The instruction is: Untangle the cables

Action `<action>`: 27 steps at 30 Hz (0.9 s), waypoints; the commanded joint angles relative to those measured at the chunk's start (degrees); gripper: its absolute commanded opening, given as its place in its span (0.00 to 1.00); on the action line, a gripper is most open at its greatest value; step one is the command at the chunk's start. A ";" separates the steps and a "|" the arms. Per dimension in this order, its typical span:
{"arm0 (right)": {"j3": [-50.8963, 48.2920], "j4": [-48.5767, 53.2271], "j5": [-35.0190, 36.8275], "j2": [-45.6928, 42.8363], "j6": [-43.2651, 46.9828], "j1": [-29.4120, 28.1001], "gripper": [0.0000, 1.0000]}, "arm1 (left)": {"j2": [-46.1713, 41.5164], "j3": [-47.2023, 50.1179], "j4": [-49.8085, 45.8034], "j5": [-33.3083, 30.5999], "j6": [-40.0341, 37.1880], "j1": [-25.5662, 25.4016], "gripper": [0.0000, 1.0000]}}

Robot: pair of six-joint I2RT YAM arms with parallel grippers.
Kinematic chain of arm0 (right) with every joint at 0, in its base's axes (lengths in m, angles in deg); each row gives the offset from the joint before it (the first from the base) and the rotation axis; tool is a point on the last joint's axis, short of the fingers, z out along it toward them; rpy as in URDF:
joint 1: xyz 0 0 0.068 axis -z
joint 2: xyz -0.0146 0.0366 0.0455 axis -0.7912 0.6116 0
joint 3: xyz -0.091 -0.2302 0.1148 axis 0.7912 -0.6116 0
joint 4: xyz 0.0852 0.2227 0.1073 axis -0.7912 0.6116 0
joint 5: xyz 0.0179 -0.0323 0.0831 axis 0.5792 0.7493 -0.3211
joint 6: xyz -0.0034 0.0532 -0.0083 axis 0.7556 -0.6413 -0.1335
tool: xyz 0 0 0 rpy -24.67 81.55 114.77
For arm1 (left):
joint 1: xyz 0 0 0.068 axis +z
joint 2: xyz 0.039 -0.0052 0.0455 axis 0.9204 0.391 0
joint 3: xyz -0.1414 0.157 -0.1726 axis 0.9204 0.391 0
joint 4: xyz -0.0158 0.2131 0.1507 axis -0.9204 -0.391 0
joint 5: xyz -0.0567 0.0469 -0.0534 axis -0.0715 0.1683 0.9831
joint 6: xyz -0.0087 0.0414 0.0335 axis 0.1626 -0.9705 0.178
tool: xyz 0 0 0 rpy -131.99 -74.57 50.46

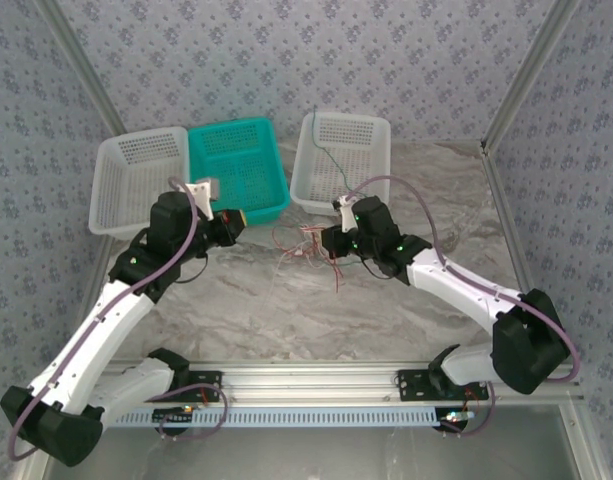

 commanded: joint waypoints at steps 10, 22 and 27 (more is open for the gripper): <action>-7.05 18.73 17.31 2.35 -4.71 10.70 0.00 | -8.12 -5.38 -5.37 -14.12 -5.26 6.70 0.00; -9.74 17.83 17.78 3.07 -4.86 9.73 0.00 | -11.52 -4.58 -9.14 -13.56 -6.71 9.54 0.00; -8.23 19.38 17.30 5.52 -4.48 7.78 0.00 | -10.35 -1.92 -4.93 -8.15 -5.75 9.54 0.00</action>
